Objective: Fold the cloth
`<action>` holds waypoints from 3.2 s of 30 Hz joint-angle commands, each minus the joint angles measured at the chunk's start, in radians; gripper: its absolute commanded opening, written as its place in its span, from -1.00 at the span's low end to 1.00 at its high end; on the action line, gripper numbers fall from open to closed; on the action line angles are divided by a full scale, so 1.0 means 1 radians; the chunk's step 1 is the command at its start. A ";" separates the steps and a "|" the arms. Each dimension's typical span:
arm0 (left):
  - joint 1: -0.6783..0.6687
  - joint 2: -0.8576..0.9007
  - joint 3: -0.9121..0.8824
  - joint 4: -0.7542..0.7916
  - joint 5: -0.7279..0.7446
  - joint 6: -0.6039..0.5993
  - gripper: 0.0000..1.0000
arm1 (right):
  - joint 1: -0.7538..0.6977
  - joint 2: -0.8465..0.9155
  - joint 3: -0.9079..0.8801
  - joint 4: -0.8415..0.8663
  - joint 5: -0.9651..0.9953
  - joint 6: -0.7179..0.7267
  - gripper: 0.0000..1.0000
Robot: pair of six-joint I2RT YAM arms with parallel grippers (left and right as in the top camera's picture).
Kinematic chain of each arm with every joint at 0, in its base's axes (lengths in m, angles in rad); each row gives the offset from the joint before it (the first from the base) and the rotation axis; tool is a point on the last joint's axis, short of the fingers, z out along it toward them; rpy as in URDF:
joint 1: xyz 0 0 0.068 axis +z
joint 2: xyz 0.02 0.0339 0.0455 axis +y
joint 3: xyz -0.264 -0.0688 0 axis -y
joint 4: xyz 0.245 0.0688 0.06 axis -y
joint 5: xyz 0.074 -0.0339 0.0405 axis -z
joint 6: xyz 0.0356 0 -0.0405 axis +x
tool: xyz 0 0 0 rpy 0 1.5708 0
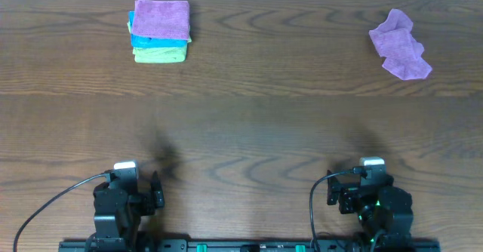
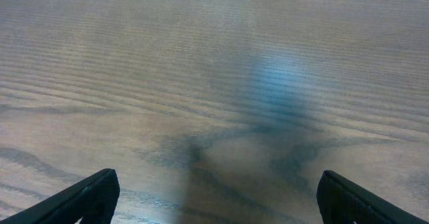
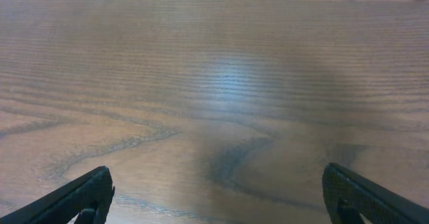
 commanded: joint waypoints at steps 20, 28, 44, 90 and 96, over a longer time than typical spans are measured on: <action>-0.005 -0.010 -0.006 -0.066 -0.022 0.021 0.91 | -0.008 -0.011 -0.011 0.000 0.007 -0.018 0.99; -0.005 -0.010 -0.006 -0.066 -0.022 0.021 0.91 | -0.008 -0.011 -0.011 0.000 0.007 -0.018 0.99; -0.005 -0.010 -0.006 -0.066 -0.022 0.021 0.91 | -0.052 0.116 0.046 0.000 0.052 0.032 0.98; -0.005 -0.010 -0.006 -0.066 -0.022 0.021 0.91 | -0.397 2.039 1.582 0.114 0.002 0.037 0.98; -0.005 -0.010 -0.006 -0.066 -0.022 0.021 0.91 | -0.397 2.123 1.582 0.267 -0.016 0.036 0.98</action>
